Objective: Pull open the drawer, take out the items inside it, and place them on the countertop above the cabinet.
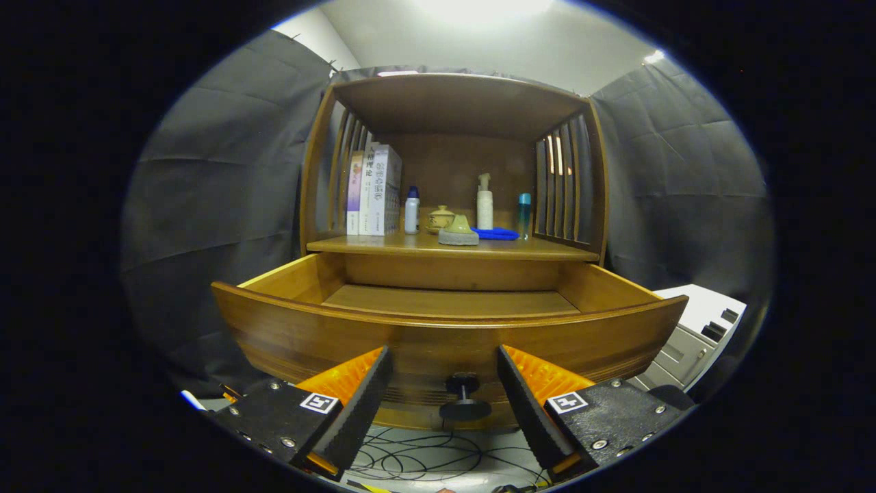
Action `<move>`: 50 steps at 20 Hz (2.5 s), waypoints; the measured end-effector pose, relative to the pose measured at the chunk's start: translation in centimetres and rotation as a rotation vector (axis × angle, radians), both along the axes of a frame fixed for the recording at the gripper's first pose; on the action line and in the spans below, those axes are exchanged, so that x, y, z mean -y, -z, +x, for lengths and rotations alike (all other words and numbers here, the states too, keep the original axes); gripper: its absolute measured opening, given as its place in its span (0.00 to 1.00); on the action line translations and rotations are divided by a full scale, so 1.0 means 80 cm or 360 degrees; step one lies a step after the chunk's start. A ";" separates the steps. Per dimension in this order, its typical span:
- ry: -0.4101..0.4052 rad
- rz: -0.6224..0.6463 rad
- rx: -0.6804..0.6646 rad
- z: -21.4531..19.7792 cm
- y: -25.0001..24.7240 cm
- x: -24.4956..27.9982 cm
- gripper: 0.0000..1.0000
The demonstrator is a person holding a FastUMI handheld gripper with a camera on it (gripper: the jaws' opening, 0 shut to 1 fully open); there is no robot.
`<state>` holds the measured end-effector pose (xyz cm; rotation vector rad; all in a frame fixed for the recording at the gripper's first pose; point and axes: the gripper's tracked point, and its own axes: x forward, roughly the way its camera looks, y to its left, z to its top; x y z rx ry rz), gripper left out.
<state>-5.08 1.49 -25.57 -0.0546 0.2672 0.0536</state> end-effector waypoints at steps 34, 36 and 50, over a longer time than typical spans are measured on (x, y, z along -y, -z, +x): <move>-0.0028 -0.0057 0.0068 0.190 0.024 -0.014 0.95; -0.0029 -0.0063 0.0066 0.206 0.026 -0.015 0.95; -0.0045 -0.0045 0.0051 0.249 0.032 -0.018 0.94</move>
